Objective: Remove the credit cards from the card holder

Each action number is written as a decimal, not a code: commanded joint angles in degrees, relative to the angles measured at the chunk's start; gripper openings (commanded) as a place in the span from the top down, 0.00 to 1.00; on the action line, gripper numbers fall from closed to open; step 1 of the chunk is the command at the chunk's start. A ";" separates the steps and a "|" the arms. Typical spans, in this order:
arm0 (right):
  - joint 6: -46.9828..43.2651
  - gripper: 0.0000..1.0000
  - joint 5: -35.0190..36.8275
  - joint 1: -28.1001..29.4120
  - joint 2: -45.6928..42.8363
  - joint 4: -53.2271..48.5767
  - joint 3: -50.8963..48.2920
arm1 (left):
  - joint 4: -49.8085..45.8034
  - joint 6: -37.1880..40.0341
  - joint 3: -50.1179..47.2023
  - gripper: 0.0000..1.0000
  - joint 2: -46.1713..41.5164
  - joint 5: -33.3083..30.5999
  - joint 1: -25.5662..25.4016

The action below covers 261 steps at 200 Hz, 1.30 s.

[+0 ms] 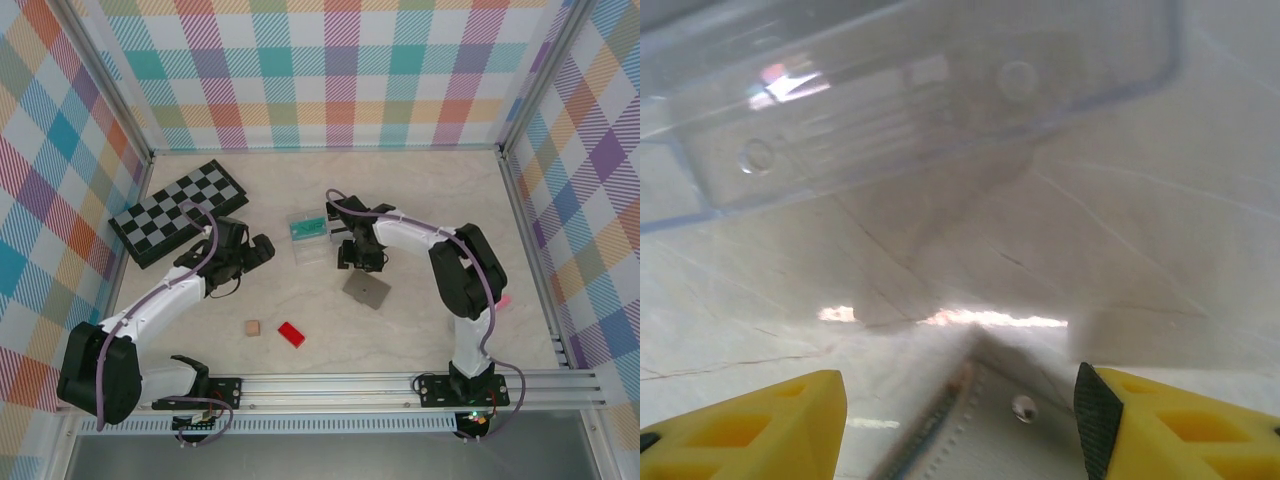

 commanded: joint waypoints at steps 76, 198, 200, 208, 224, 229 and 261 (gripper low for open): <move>-3.95 0.41 -12.65 7.87 -6.62 1.03 -6.24 | -1.22 1.61 0.83 0.03 1.74 3.23 0.76; 24.94 0.29 1.72 1.41 -29.00 -1.73 -26.94 | 2.49 4.07 1.40 0.10 4.11 10.47 -4.07; 24.86 0.29 1.24 1.21 -28.62 -1.31 -27.00 | 2.54 4.18 1.45 0.09 4.10 10.60 -4.21; 24.61 0.29 0.18 0.89 -27.92 -0.22 -27.04 | 2.76 4.26 1.58 0.10 4.42 10.67 -4.93; 23.84 0.30 -1.62 0.31 -26.07 1.86 -26.65 | 3.53 4.17 1.62 0.10 5.15 10.97 -6.20; 23.52 0.30 -1.91 0.20 -25.55 2.33 -26.38 | 3.57 4.16 1.62 0.10 5.38 11.12 -6.55; 20.70 0.32 -2.41 -0.06 -21.74 3.78 -24.01 | 6.15 3.73 1.47 0.12 6.85 12.32 -8.27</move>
